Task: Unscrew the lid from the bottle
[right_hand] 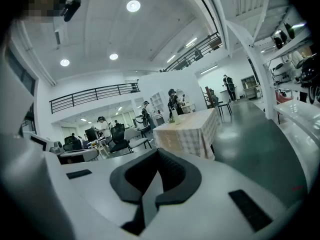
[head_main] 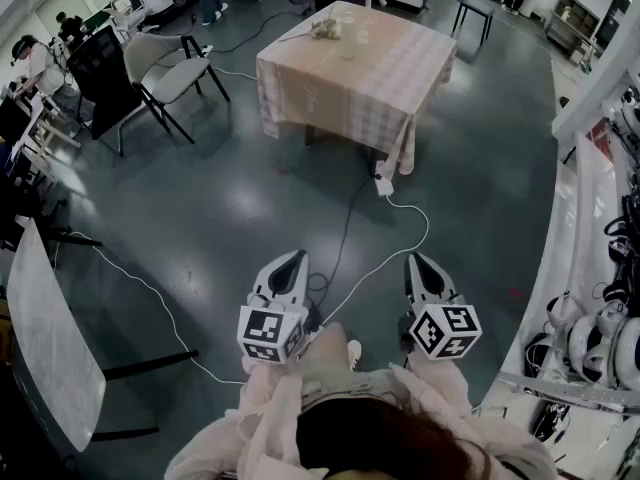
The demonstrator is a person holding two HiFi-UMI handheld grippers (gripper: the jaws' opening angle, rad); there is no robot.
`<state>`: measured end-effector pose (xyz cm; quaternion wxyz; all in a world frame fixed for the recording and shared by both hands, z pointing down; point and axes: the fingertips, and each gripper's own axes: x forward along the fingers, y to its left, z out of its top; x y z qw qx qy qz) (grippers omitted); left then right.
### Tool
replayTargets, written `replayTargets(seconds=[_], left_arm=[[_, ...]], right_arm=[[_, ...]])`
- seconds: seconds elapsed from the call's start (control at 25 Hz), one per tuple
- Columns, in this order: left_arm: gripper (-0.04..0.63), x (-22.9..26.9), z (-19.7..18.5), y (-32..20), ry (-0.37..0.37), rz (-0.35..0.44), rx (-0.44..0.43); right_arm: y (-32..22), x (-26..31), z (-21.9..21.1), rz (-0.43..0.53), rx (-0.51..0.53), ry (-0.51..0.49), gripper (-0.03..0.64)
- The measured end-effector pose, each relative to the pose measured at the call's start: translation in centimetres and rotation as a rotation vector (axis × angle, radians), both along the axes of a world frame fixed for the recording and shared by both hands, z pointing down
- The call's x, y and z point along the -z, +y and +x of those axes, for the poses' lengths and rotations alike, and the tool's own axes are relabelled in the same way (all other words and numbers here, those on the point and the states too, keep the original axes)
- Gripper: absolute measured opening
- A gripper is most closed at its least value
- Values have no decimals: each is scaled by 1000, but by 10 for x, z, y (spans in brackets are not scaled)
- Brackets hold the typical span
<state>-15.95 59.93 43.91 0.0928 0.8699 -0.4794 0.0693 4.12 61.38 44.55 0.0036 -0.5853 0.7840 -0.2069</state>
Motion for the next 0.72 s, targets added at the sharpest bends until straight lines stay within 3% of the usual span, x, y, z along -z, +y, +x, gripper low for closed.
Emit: replayTargets(seconds=[0.4,0.72], left_arm=[[28,-1,31,30,-15,-10,-43],[28,1,48,14,-1,-9,-59]], right_arm=[[32,4,34,22,-94,34,14],[15,7,40,23,-72,60,14]])
